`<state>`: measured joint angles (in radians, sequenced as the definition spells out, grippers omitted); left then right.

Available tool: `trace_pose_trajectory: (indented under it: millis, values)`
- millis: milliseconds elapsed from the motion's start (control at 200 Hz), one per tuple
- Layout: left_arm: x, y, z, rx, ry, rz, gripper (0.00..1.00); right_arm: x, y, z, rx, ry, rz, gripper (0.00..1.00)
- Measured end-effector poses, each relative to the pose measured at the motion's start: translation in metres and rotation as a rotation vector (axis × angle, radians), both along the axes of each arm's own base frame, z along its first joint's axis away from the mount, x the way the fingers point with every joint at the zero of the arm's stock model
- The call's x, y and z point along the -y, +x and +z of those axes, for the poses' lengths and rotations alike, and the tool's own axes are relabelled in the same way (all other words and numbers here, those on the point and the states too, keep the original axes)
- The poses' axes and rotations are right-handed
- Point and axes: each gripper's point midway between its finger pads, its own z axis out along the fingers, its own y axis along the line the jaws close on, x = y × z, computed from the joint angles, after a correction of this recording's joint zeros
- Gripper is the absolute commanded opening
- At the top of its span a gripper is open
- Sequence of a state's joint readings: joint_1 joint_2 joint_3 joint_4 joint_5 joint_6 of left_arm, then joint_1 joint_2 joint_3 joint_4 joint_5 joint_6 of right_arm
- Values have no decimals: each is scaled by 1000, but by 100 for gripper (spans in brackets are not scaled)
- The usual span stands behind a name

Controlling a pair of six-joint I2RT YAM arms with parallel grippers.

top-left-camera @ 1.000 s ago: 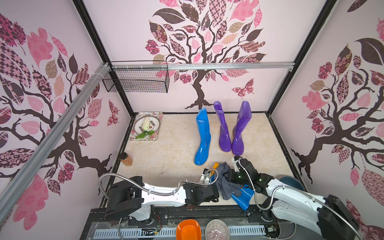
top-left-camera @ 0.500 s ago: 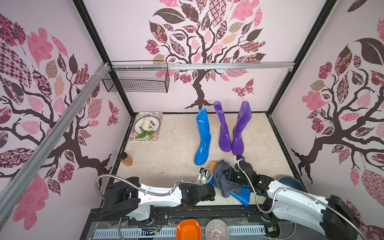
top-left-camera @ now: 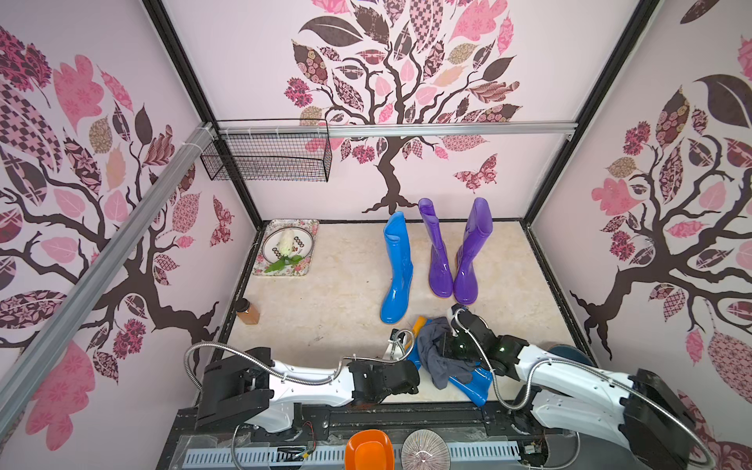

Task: Wipe the rubber boots with a cloth
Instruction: Wipe the dirt off the rubber boot.

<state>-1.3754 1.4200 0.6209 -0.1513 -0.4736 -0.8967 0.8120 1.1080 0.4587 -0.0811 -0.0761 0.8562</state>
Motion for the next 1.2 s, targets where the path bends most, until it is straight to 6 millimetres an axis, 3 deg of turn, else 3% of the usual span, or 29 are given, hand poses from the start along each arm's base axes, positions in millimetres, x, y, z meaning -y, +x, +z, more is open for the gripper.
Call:
trace_pose_trajectory:
  millis: [120,275,410,550,950,1200]
  values:
    - [-2,0,0,12,11,3,0,-18,11,9,40,43,27,0]
    - [0,-2,0,18,19,-17,0,-8,27,11,56,46,-5,0]
    - [1,-5,0,19,24,-56,36,0,33,13,68,46,-12,0]
    - [3,-18,4,-4,-2,-131,50,3,30,19,91,64,-4,0]
    - [-10,-49,10,-110,-33,-268,41,9,22,19,115,46,24,0]
    - [-22,-65,10,-166,-63,-316,42,10,20,13,107,20,41,0]
